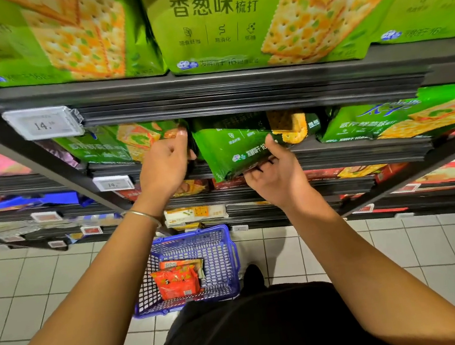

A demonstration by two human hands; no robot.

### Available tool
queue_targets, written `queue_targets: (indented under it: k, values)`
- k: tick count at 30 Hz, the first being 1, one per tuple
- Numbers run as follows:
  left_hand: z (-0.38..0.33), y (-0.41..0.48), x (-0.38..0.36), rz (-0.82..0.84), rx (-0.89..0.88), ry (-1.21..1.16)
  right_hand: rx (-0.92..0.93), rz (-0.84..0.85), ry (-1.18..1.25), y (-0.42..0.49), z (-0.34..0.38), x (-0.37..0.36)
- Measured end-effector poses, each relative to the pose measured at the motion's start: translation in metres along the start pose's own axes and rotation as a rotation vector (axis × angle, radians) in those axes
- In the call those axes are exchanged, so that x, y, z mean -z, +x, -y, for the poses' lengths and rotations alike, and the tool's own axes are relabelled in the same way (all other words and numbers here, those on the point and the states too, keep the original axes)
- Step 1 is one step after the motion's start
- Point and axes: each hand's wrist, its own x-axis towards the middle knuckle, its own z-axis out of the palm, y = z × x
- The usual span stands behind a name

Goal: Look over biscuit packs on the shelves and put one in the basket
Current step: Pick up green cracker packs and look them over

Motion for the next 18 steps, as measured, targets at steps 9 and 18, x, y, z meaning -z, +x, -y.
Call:
queue_targets:
  k: [9, 18]
  values:
    - [-0.012, 0.016, 0.01, -0.072, 0.122, -0.068, 0.108, 0.251, -0.01, 0.0, -0.001, 0.006]
    - [-0.011, 0.021, 0.006, -0.079, 0.233, -0.233, 0.062, 0.228, -0.111, 0.0, -0.012, 0.029]
